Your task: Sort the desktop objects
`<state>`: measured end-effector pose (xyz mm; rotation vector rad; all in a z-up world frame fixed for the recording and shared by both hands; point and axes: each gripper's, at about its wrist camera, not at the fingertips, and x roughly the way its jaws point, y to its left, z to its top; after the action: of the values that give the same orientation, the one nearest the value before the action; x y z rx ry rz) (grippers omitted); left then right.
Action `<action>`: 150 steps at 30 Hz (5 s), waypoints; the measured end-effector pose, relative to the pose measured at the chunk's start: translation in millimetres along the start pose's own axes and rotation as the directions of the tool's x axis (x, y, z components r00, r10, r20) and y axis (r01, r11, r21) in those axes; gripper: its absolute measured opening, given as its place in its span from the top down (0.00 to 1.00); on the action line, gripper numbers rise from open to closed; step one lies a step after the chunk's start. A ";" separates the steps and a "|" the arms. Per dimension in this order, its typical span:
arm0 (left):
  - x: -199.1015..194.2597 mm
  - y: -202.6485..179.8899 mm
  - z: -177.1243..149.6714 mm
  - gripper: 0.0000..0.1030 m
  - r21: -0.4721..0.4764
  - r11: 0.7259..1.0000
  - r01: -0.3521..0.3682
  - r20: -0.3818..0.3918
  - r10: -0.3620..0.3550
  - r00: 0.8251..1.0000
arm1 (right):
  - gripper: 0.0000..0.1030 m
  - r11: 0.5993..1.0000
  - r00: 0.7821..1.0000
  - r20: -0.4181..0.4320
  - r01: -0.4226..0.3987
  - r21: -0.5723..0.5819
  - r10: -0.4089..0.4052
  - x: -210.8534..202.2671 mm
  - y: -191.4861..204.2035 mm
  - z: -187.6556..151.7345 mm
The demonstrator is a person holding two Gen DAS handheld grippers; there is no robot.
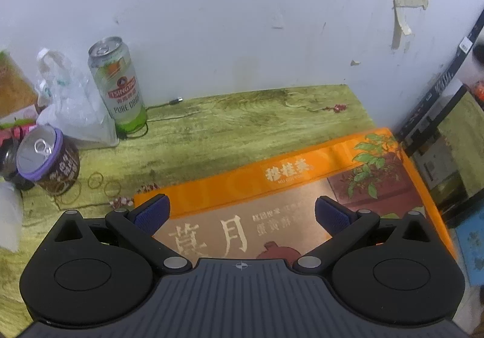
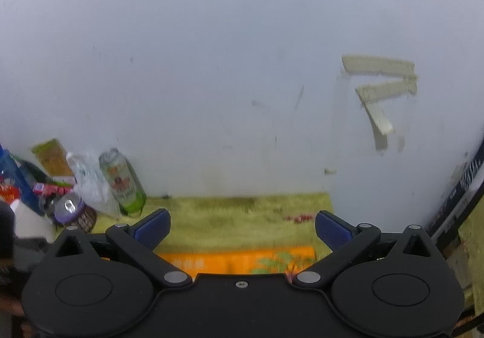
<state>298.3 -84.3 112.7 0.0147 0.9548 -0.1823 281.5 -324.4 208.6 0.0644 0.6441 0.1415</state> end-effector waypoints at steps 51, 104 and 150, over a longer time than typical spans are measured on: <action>147.0 -181.2 64.2 0.01 0.103 0.994 -0.044 0.089 0.035 0.995 | 0.03 0.846 0.911 -0.150 -0.283 0.452 0.384 165.5 -224.8 -124.6; 185.7 -182.6 71.3 0.02 0.106 0.991 -0.081 -0.007 0.082 0.997 | 0.12 0.712 0.760 -0.225 -0.401 0.576 0.610 191.4 -210.3 -146.8; 141.6 -152.7 59.9 0.03 0.149 0.975 -0.162 0.021 0.161 0.987 | 0.19 0.747 0.792 -0.246 -0.352 0.563 0.559 191.6 -227.3 -148.5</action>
<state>402.0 -261.3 42.7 0.2295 0.9246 -0.1034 368.8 -517.7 -47.2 0.7209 1.0640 0.4898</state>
